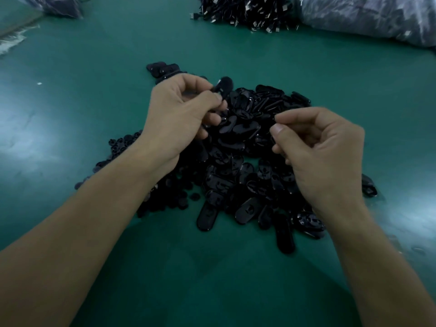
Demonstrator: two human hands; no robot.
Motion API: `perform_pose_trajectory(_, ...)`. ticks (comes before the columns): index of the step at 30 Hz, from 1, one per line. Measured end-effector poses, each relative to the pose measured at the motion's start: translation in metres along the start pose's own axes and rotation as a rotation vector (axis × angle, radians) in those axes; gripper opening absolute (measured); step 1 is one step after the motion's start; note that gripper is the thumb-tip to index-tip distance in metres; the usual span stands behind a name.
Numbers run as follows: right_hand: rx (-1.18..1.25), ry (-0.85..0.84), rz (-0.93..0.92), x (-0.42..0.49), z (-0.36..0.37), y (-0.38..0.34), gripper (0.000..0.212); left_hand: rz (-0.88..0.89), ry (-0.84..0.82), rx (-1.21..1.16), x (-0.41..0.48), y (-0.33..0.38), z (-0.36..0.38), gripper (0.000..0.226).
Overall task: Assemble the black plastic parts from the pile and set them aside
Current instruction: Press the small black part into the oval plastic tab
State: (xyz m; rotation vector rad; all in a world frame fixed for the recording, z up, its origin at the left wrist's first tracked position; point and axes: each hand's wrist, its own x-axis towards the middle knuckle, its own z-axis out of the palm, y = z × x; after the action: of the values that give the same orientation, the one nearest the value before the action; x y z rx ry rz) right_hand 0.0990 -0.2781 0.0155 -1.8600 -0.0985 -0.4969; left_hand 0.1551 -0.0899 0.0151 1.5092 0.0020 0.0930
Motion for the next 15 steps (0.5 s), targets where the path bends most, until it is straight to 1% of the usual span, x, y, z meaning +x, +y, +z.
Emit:
perform_pose_trajectory(3, -0.159, -0.076, -0.078, -0.004, 0.005, 0.000, 0.019, -0.005, 0.036, -0.101, 0.003, 0.000, -0.004, 0.018)
perform_pose_trajectory(5, -0.224, -0.182, -0.082, -0.007, 0.009, -0.002, 0.015, 0.018, 0.061, -0.134, 0.006, 0.001, -0.005, 0.019)
perform_pose_trajectory(7, -0.338, -0.312, -0.119, -0.007, 0.014, -0.007, 0.012, 0.032, 0.081, -0.138, 0.009, 0.002, -0.008, 0.033)
perform_pose_trajectory(8, -0.408, -0.373, -0.148, -0.006, 0.018, -0.010, 0.012, 0.041, 0.087, -0.123, 0.009, 0.002, -0.008, 0.035)
perform_pose_trajectory(12, -0.608, -0.562, -0.200, -0.004, 0.035, -0.021, 0.017, 0.107, 0.050, 0.013, 0.007, 0.001, -0.005, 0.015)
perform_pose_trajectory(15, -0.661, -0.626, -0.238, -0.006, 0.048, -0.032, 0.022, 0.133, 0.068, 0.027, 0.004, 0.000, -0.002, 0.008)
